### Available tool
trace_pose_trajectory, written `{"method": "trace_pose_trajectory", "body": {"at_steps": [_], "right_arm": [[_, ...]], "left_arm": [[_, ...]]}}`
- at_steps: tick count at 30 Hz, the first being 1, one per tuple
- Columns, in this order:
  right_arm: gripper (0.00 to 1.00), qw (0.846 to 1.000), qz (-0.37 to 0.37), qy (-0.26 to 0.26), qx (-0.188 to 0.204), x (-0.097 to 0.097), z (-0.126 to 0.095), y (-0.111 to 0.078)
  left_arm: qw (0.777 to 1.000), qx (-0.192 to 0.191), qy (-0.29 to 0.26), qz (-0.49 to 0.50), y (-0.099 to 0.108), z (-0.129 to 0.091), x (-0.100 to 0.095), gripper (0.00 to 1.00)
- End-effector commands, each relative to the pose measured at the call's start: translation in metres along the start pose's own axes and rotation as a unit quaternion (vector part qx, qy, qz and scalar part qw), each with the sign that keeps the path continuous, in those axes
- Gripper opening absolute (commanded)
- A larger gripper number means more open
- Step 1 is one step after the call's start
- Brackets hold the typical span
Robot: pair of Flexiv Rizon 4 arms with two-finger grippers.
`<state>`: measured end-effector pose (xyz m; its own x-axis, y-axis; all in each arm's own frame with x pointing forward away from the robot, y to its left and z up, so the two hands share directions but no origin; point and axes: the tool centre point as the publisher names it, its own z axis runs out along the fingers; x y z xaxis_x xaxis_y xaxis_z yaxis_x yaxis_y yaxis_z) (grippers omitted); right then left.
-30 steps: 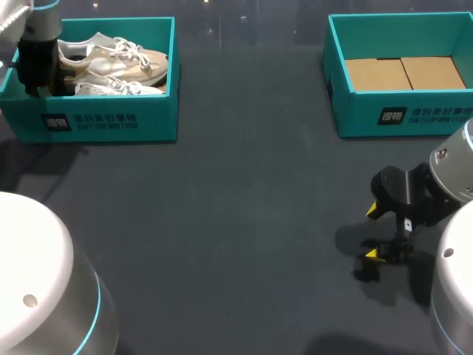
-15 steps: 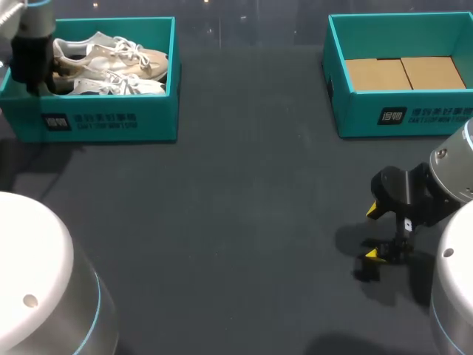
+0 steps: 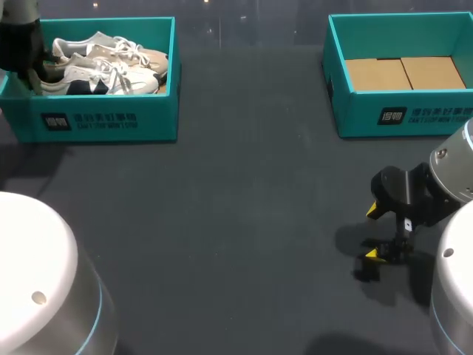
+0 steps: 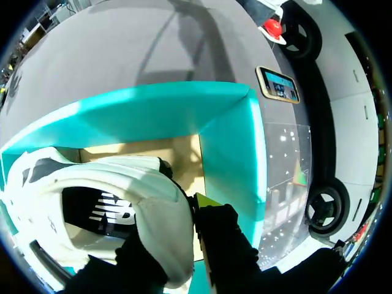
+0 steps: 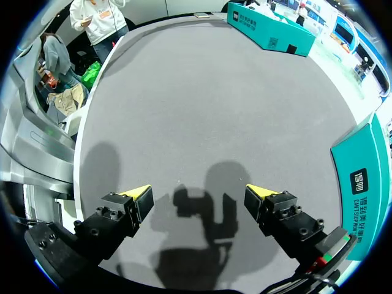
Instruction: Take the shoe out of the shoebox, open the shoe tongue, remove and reinsert the insole, then place the shoe into the shoebox
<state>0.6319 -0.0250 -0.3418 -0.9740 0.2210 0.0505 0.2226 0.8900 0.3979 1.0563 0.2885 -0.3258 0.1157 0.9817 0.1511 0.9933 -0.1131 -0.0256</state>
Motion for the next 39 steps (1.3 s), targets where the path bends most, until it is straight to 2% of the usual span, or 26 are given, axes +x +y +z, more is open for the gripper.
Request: {"method": "trace_pose_trajectory", "body": {"at_steps": [1,7,15,23,27,32,39], "right_arm": [[1.00,1.000,0.000,-0.001,0.000,0.002,-0.001,0.000],[1.00,1.000,0.000,-0.001,0.000,0.002,-0.001,0.000],[1.00,1.000,0.000,-0.001,0.000,0.002,-0.001,0.000],[1.00,1.000,0.000,-0.001,0.000,0.002,-0.001,0.000],[1.00,1.000,0.000,-0.001,0.000,0.002,-0.001,0.000],[1.00,1.000,0.000,-0.001,0.000,0.002,-0.001,0.000],[1.00,1.000,0.000,-0.001,0.000,0.002,-0.001,0.000]], "left_arm": [[1.000,-0.008,-0.004,-0.004,-0.005,-0.027,0.007,0.00],[0.999,-0.028,0.011,-0.017,-0.001,-0.071,0.016,0.00],[0.999,-0.015,0.024,-0.026,0.007,-0.131,0.028,0.00],[0.998,-0.018,0.029,-0.043,0.008,-0.179,0.032,0.00],[0.999,-0.022,0.033,-0.035,-0.003,-0.198,0.021,0.00],[0.999,-0.024,0.036,-0.021,-0.029,-0.213,-0.001,0.00],[0.999,-0.022,0.048,0.000,-0.071,-0.226,-0.049,0.00]]}}
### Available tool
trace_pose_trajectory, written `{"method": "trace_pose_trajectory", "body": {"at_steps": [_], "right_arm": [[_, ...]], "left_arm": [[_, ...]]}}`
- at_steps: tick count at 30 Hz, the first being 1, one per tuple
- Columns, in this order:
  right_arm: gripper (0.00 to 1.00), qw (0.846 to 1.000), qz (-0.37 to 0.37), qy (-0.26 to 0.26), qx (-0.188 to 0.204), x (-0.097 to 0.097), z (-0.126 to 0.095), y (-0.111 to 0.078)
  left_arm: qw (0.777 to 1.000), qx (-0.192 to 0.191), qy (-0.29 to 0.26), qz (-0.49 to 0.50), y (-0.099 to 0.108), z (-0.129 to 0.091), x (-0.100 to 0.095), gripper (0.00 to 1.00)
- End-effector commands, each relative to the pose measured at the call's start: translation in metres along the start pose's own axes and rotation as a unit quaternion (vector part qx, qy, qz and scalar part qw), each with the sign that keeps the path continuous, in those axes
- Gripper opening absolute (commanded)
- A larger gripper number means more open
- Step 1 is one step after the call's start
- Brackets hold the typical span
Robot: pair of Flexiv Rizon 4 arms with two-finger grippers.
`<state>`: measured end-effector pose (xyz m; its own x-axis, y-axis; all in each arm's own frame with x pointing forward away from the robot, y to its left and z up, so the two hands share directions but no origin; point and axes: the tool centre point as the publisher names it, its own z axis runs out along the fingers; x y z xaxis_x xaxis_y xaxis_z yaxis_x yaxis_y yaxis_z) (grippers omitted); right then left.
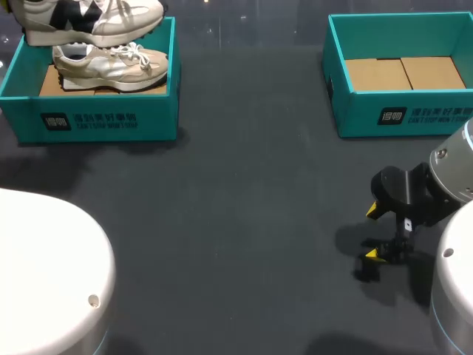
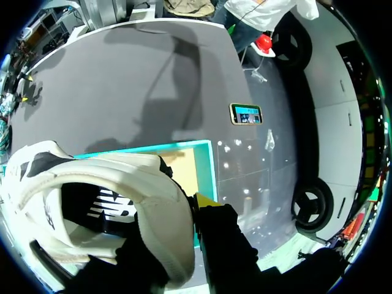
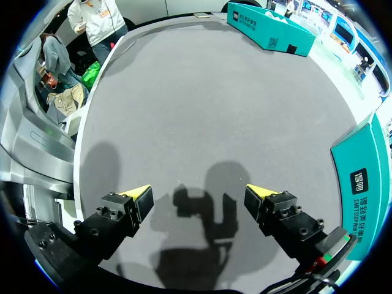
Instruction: Take the shoe out of the shoebox, open the shoe tongue, remove and reinsert the insole, then place the shoe into the shoebox
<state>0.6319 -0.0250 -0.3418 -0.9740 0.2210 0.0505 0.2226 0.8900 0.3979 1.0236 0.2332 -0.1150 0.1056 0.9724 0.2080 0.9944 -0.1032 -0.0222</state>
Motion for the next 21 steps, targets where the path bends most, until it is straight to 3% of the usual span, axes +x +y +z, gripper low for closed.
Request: {"method": "trace_pose_trajectory", "body": {"at_steps": [1,8,13,21], "right_arm": [[1.00,1.000,0.000,-0.001,0.000,0.002,-0.001,0.000],[1.00,1.000,0.000,-0.001,0.000,0.002,-0.001,0.000],[1.00,1.000,0.000,-0.001,0.000,0.002,-0.001,0.000],[1.00,1.000,0.000,-0.001,0.000,0.002,-0.001,0.000]], "left_arm": [[1.000,-0.018,0.022,0.006,-0.046,-0.011,-0.030,0.00],[0.999,-0.016,0.036,0.025,-0.105,-0.005,-0.090,0.00],[0.998,0.008,0.041,0.041,-0.140,0.004,-0.133,0.00],[0.998,0.008,0.041,0.041,-0.140,0.004,-0.133,0.00]]}}
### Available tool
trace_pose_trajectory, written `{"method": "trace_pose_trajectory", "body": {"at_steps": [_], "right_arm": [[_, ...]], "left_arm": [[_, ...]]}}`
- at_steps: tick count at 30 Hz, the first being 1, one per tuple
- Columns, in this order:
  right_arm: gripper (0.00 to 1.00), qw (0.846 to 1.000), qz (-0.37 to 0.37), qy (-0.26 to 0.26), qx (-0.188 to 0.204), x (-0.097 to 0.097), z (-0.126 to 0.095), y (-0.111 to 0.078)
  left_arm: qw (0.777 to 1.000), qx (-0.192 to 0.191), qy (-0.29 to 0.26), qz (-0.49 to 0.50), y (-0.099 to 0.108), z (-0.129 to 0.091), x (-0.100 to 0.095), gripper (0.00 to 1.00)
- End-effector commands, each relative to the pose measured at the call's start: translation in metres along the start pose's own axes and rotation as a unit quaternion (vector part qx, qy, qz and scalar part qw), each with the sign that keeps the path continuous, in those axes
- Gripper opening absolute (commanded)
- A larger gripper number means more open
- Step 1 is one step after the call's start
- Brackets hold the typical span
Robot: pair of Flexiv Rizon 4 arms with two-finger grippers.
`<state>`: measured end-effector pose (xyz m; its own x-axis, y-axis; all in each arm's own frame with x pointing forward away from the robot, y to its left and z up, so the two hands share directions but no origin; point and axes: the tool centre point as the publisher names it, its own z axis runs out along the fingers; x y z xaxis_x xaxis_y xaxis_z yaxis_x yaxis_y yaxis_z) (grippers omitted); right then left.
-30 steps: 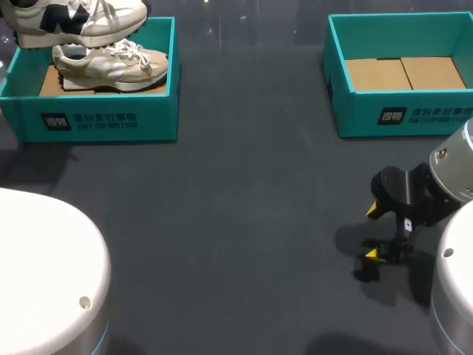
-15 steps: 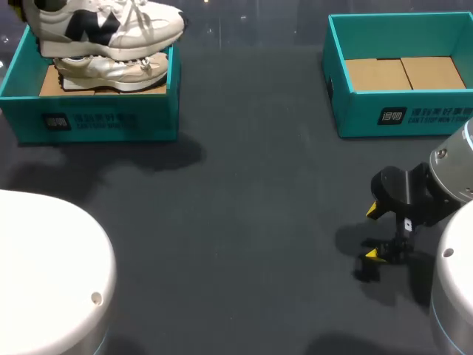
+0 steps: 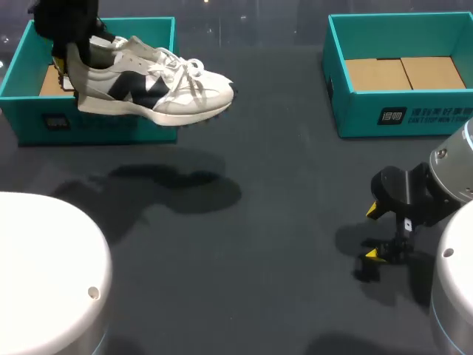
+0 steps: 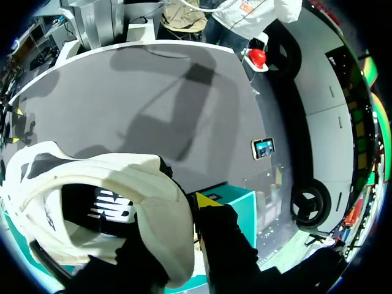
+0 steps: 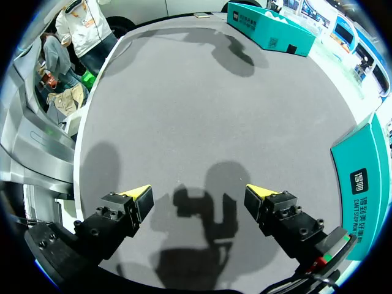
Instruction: Take the shoe out of the shoebox, open the shoe tongue, remove and reinsert the insole, then place the shoe into the shoebox
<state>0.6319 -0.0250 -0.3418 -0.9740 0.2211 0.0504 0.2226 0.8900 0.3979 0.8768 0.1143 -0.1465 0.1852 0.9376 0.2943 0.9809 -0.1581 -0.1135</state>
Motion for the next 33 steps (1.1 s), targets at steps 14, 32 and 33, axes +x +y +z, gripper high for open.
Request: {"method": "trace_pose_trajectory", "body": {"at_steps": [14,32,33], "right_arm": [[1.00,1.000,0.000,-0.001,0.000,0.002,-0.001,0.000],[1.00,1.000,0.000,-0.001,0.000,0.002,-0.001,0.000],[1.00,1.000,0.000,-0.001,0.000,0.002,-0.001,0.000]], "left_arm": [[1.000,-0.011,0.017,-0.012,-0.037,0.019,-0.063,0.00],[0.999,-0.003,0.034,-0.007,-0.068,0.039,-0.132,0.00],[0.999,-0.003,0.034,-0.007,-0.068,0.039,-0.132,0.00]]}}
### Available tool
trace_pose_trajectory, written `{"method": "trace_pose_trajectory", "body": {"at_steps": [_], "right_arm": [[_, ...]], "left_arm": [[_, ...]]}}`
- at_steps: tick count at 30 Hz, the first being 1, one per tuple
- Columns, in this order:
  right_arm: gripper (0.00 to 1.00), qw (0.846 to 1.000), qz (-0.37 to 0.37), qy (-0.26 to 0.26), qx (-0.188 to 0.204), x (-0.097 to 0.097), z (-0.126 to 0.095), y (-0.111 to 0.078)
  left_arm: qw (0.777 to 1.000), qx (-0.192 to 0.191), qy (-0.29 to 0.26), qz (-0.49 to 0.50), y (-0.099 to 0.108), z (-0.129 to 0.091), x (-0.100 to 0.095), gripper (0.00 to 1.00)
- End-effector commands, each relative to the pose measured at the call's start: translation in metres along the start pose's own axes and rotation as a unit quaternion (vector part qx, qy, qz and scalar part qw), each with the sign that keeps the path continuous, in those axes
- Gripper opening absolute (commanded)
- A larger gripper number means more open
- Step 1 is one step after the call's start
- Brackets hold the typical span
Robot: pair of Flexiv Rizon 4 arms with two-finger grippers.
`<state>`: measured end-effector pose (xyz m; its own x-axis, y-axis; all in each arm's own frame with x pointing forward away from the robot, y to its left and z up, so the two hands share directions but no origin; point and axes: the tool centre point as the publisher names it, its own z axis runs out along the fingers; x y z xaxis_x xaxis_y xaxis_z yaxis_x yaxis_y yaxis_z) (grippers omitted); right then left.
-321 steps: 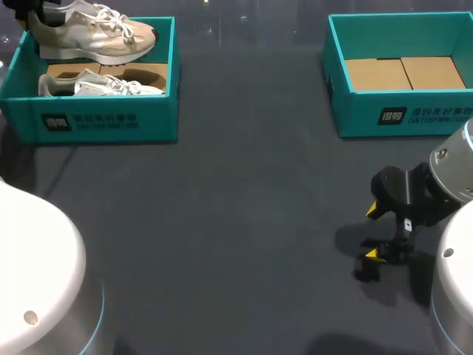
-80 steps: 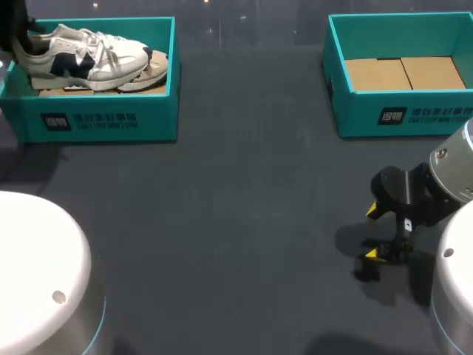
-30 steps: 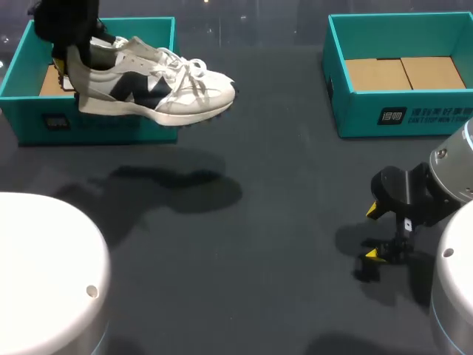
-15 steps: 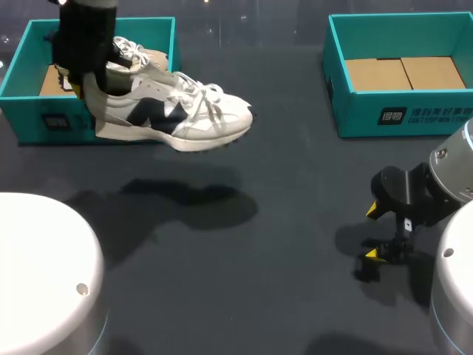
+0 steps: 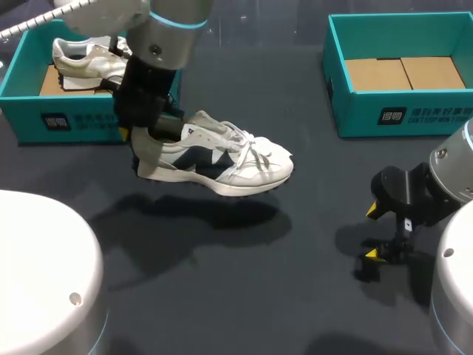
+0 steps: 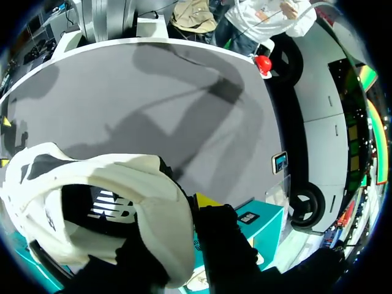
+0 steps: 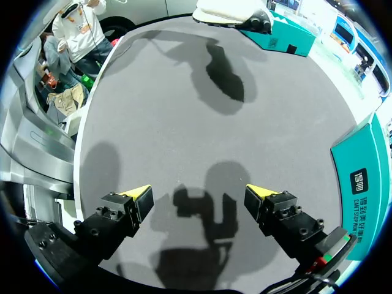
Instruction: Take the shoe out of the shoebox, open the shoe tongue, remove and reinsert the insole, then place the shoe into the shoebox
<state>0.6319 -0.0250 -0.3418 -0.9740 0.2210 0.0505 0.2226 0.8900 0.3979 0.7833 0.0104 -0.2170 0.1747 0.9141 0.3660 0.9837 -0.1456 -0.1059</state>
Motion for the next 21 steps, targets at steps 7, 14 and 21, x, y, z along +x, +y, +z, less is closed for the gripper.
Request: {"method": "trace_pose_trajectory", "body": {"at_steps": [7,14,21], "right_arm": [[1.00,1.000,0.000,-0.001,0.000,0.002,-0.001,0.000],[1.00,1.000,0.000,-0.001,0.000,0.002,-0.001,0.000],[1.00,1.000,0.000,-0.001,0.000,0.002,-0.001,0.000]], "left_arm": [[1.000,-0.017,-0.005,0.006,-0.012,0.016,-0.031,0.00],[0.999,-0.022,0.000,0.024,-0.030,0.030,-0.083,0.00],[0.999,-0.019,-0.010,0.025,-0.031,0.034,-0.101,0.00]]}}
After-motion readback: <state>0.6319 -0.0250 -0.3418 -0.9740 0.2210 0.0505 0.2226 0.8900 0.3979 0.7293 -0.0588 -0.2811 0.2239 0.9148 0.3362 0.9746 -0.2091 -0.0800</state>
